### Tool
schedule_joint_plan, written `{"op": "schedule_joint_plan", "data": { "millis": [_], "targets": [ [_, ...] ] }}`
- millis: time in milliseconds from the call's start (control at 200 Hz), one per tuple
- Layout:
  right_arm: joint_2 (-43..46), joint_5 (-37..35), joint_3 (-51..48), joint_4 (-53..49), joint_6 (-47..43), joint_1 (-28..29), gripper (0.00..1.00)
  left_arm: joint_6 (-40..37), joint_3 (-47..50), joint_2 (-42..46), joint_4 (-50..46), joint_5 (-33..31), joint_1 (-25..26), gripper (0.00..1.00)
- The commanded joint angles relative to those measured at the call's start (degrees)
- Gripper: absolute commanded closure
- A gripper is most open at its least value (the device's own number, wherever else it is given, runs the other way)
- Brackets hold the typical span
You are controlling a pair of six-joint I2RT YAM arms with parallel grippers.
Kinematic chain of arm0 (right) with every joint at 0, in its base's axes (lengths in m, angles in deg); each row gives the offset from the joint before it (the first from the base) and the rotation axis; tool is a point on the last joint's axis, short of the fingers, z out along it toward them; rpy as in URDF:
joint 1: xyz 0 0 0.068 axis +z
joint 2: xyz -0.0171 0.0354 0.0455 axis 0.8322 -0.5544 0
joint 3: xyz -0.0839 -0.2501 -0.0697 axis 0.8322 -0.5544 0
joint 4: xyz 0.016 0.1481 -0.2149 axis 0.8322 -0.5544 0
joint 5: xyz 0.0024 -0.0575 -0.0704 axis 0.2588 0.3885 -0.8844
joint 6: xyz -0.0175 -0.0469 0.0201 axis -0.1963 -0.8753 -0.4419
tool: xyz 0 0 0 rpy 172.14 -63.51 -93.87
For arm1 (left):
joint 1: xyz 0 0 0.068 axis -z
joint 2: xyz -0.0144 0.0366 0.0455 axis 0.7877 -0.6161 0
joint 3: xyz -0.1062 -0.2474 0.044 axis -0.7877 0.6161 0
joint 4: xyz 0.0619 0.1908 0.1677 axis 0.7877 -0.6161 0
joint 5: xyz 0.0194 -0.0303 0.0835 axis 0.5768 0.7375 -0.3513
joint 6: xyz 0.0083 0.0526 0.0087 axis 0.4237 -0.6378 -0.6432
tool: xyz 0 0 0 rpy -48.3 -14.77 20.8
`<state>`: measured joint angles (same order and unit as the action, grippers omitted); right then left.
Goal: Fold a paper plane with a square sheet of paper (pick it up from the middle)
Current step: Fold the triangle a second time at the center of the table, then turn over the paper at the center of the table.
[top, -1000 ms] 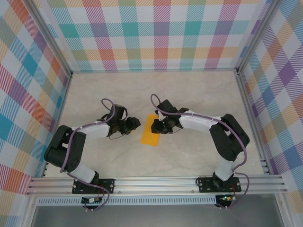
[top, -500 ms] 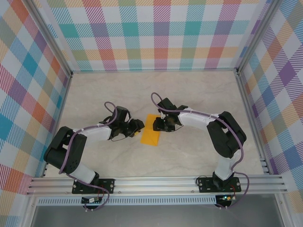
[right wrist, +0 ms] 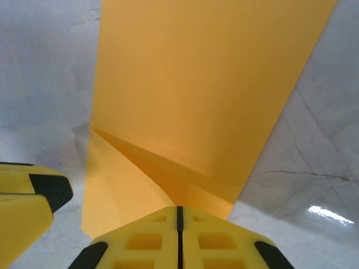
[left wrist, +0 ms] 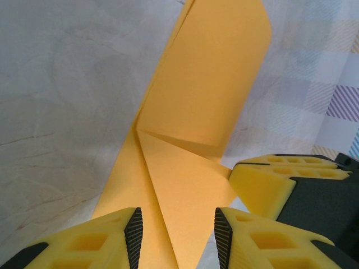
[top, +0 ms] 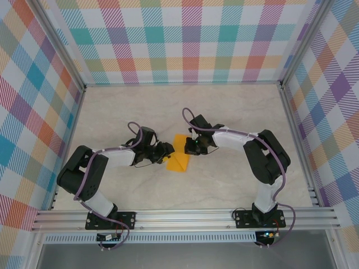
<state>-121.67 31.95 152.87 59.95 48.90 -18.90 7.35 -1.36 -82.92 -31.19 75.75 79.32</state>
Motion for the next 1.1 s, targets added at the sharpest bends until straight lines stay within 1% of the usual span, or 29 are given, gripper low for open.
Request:
{"op": "schedule_joint_plan", "data": {
  "millis": [0,310,485,785,930,1005,1045,1100],
  "targets": [
    [-0.25,1.84,-2.03,2.12,1.83,-0.89,0.95,1.05,-0.58,-1.31,2.83,2.06,0.77,0.58],
    [0.84,3.34,-3.97,4.07,2.99,-1.61,0.93,0.27,-1.61,-3.86,4.17,3.18,1.46,0.59],
    [0.77,3.35,-4.39,4.23,3.09,-1.66,0.93,-1.64,-2.80,-5.68,6.30,4.47,1.96,0.64],
    [0.71,3.35,-4.56,4.14,3.22,-1.74,0.93,-2.71,-4.35,-8.29,6.80,4.34,2.63,0.70],
    [0.74,3.29,-4.74,4.00,3.23,-1.91,0.93,-3.27,-4.29,-8.91,7.67,4.60,2.78,0.75],
    [0.96,3.42,-4.83,4.01,3.34,-2.08,0.92,-3.58,-4.36,-9.04,7.69,4.70,2.83,0.81],
    [1.03,3.66,-4.76,4.02,3.39,-2.10,0.90,-3.70,-4.42,-8.94,7.26,4.54,2.86,0.85],
    [1.77,3.47,-4.82,3.78,3.48,-2.26,0.84,-4.04,-4.69,-8.63,6.20,4.23,2.96,0.88]
  ]
}}
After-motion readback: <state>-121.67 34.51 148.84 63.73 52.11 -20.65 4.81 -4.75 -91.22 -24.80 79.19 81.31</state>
